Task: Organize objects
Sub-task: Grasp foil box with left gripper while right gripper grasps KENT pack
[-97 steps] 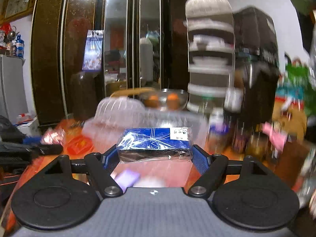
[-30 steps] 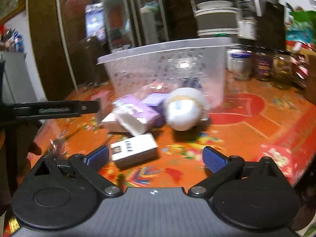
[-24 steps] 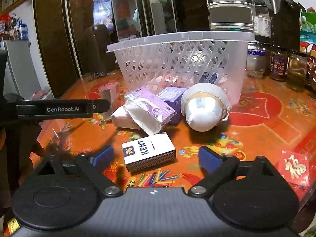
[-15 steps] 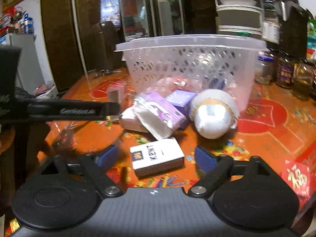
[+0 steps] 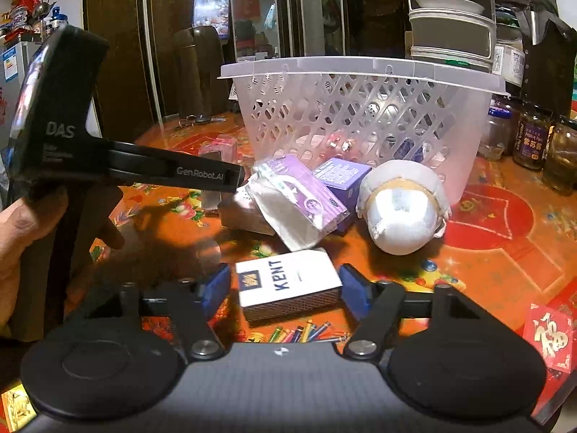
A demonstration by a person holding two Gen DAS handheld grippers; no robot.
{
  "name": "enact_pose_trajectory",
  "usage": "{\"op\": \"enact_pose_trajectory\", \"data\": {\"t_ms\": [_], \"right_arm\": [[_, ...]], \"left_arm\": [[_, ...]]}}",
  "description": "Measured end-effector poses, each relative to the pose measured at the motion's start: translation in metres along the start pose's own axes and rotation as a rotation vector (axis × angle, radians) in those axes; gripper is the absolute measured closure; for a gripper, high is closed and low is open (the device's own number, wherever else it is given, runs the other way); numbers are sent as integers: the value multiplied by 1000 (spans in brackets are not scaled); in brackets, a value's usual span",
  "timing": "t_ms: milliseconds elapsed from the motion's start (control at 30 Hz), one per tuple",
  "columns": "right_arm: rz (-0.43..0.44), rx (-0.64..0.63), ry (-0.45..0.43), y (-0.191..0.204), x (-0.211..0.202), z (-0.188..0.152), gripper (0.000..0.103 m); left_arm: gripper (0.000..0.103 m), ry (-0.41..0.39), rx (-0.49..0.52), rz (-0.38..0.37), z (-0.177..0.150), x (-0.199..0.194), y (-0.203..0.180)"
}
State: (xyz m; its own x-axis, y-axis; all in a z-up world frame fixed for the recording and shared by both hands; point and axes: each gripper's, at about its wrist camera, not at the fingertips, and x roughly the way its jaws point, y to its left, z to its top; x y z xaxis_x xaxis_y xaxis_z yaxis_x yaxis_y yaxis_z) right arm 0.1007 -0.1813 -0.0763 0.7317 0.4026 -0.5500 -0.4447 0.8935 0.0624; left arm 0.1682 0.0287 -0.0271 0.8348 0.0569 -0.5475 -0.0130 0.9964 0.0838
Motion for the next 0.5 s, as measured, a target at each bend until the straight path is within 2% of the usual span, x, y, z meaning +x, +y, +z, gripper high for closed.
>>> {"op": "enact_pose_trajectory", "data": {"t_ms": [67,233,467,500], "right_arm": [[-4,-11,0,2,0,0,39],[-2,-25,5,4,2,0,39],[-7,-68,19,11,3,0,37],[-7,-62,15,11,3,-1,40]], "left_arm": [[67,30,-8,-31,-2,5,2],[76,13,-20,-25,-2,4,7],[76,-6,-57,-63,-5,-2,17],[76,-5,-64,-70,-5,-2,19]]}}
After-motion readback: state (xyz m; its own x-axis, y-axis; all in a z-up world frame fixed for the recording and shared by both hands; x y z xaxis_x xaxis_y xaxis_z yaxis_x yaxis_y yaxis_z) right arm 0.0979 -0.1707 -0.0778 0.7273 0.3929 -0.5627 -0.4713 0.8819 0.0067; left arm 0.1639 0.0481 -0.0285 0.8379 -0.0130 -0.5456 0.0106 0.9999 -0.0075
